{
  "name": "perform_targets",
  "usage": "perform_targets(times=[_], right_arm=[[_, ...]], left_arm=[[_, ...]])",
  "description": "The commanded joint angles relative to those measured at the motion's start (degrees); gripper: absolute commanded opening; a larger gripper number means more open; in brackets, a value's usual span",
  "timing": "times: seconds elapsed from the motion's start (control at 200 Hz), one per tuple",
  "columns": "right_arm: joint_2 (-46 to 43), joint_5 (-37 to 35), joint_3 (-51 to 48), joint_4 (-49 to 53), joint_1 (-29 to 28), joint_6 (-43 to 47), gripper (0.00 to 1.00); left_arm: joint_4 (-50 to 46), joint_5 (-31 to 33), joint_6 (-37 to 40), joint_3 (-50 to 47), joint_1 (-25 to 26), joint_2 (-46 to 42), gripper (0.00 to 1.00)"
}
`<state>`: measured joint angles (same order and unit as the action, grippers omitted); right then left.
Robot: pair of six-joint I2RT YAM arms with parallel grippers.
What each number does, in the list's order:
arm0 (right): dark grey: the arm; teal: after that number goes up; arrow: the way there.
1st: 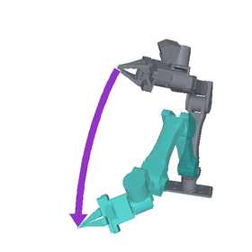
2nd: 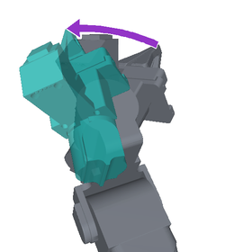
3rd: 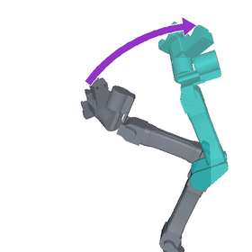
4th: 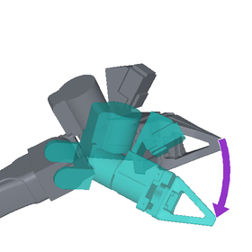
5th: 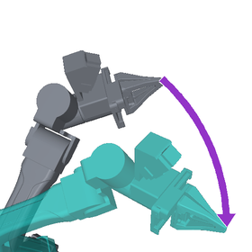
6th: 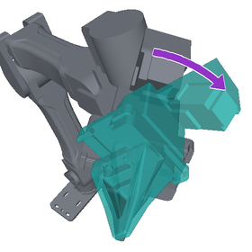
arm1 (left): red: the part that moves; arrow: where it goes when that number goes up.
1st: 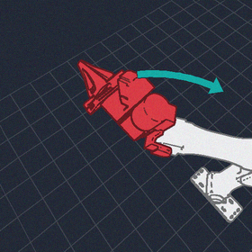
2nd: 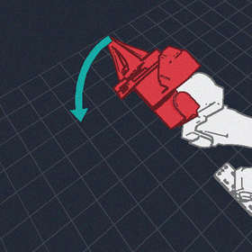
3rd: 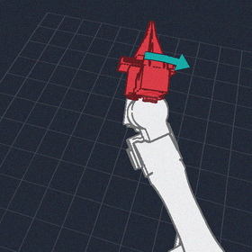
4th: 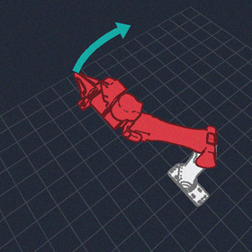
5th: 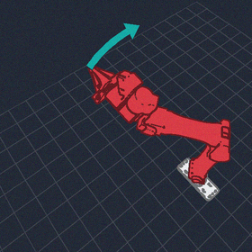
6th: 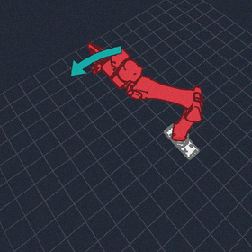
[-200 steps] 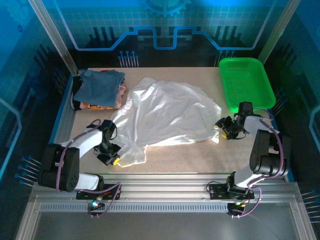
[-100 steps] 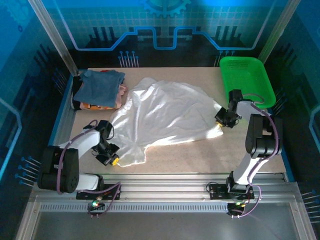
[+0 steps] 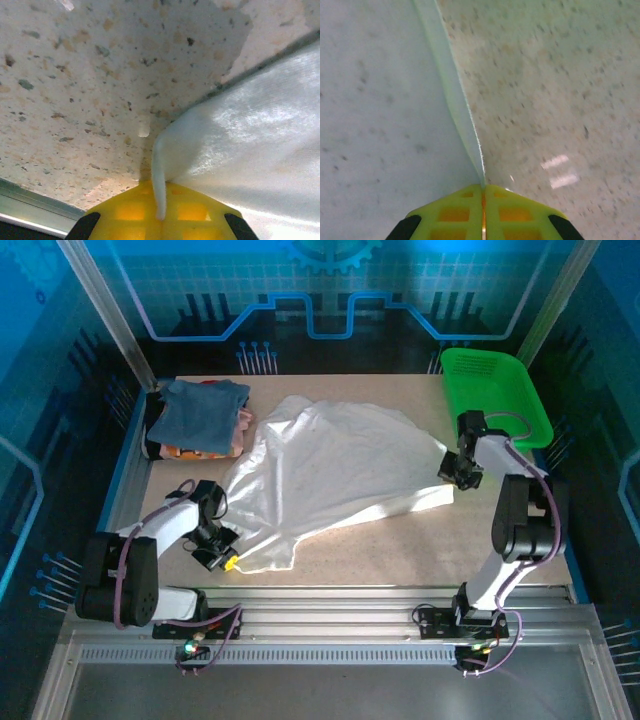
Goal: Fold and stack the t-shirts
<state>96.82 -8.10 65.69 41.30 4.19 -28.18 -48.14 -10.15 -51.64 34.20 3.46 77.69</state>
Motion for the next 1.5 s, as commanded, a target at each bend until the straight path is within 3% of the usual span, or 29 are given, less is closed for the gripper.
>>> perform_targets(times=[0.0, 0.09, 0.16, 0.205, 0.355, 0.495, 0.76, 1.061, 1.496], right_arm=[[-10.32, -3.40, -5.27, 0.81, 0.47, -0.31, 0.13], [-17.34, -3.97, -10.97, 1.53, 1.33, -0.98, 0.22], [-22.25, -2.92, -14.52, 1.87, 1.97, -1.49, 0.38], [-24.96, -2.49, -16.16, 2.53, 2.58, -2.41, 0.40], [-28.58, 10.52, -18.89, 0.27, 4.33, -4.08, 0.49], [-22.56, 18.55, -16.01, -1.07, 2.57, -6.35, 0.47], [-11.62, 15.92, -12.68, -2.51, 2.15, -8.51, 0.37], [-4.91, 12.64, -9.76, -3.31, 1.92, -9.36, 0.33], [-1.38, 11.29, -8.92, -1.71, 1.47, -9.09, 0.32]], left_arm=[[26.94, -7.66, 2.31, -1.96, 0.14, 0.37, 0.00], [28.68, -9.03, 2.12, -3.17, 0.23, 0.31, 0.00], [29.85, -9.63, 1.68, -4.07, 0.38, 0.09, 0.00], [30.18, -9.71, 1.63, -4.46, 0.49, 0.00, 0.00], [30.92, -10.29, 1.85, -4.66, 0.49, 0.90, 0.00], [31.79, -10.83, 2.02, -4.49, 0.58, 1.80, 0.00], [31.63, -11.08, 2.57, -4.39, 0.64, 1.67, 0.00], [31.42, -10.98, 2.48, -4.96, 0.67, 0.71, 0.00], [29.83, -10.64, 2.32, -4.93, 0.75, -1.64, 0.00]])
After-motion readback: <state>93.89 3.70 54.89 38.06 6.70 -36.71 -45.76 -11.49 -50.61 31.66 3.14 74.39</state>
